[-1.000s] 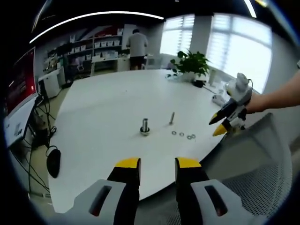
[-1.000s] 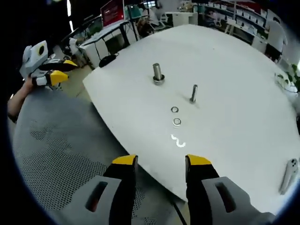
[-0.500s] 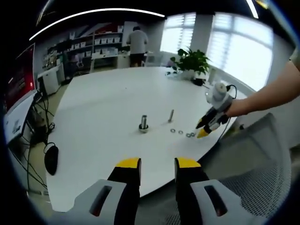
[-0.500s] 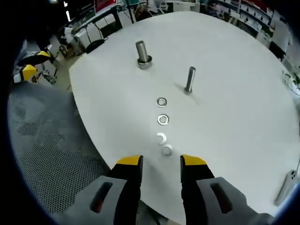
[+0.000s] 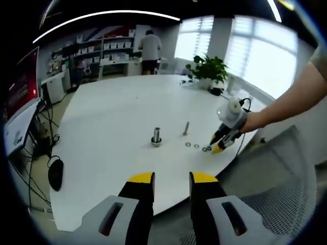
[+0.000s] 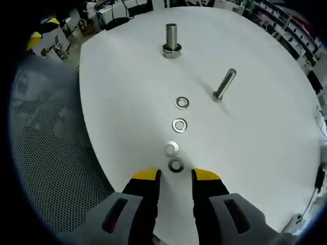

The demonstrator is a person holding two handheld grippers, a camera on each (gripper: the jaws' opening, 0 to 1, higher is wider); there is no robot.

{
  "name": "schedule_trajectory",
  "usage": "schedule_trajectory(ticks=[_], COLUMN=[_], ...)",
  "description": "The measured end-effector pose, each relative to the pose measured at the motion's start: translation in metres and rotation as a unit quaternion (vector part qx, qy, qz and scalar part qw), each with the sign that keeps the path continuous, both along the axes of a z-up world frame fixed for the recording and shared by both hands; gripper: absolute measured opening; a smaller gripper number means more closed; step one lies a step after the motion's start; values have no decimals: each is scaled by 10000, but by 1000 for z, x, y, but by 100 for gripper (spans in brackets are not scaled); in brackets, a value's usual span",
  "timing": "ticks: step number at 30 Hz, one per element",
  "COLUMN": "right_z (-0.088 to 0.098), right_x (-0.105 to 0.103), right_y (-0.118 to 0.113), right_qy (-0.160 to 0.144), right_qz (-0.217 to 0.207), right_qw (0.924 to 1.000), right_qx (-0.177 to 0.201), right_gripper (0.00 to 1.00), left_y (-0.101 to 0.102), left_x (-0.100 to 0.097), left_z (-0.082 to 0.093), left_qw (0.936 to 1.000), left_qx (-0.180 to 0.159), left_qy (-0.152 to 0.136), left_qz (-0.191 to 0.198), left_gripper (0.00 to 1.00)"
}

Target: Place the washer onto the threaded stud by aligning its center hole with the stud, sliding it down to the base, and recovering from edge contact or off-axis alignment until the washer reaches the visible bottom stop.

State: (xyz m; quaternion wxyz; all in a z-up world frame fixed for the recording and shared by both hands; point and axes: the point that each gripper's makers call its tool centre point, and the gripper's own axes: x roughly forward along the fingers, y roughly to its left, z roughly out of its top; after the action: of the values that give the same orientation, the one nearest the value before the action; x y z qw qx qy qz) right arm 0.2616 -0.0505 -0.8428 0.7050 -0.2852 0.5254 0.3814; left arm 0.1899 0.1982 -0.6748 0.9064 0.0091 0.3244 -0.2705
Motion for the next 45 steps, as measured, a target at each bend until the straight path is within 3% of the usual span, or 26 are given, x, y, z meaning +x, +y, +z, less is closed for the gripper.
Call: schedule_trajectory(ticks=[5, 10, 23, 30, 35, 41, 45], right_z=[0, -1, 0, -1, -1, 1, 1], right_x=[2, 1, 4, 4, 4, 3, 2], right_y=[3, 6, 11, 11, 10, 9, 6], right_qy=[3, 193, 320, 502, 454, 108, 15], right_qz=[231, 612, 996, 928, 646, 725, 481], right_qw=[9997, 9972, 9919, 9890, 9889, 9918, 9953], right_qx=[-36, -373, -723, -1032, -1263, -1046, -842], right_gripper=[26, 25, 15, 14, 14, 13, 13], left_y=[-1, -1, 0, 0, 1, 2, 2], left_x=[-1, -2, -1, -2, -2, -1, -1], left_z=[-3, -3, -5, -6, -5, -5, -5], left_qw=[10000, 10000, 9999, 9999, 9999, 9999, 9999], left_qx=[34, 38, 84, 104, 108, 111, 118], left_qy=[78, 75, 107, 111, 88, 76, 74], left_qz=[-42, -54, -27, -36, -27, -5, 4], left_gripper=[25, 25, 24, 23, 22, 22, 22])
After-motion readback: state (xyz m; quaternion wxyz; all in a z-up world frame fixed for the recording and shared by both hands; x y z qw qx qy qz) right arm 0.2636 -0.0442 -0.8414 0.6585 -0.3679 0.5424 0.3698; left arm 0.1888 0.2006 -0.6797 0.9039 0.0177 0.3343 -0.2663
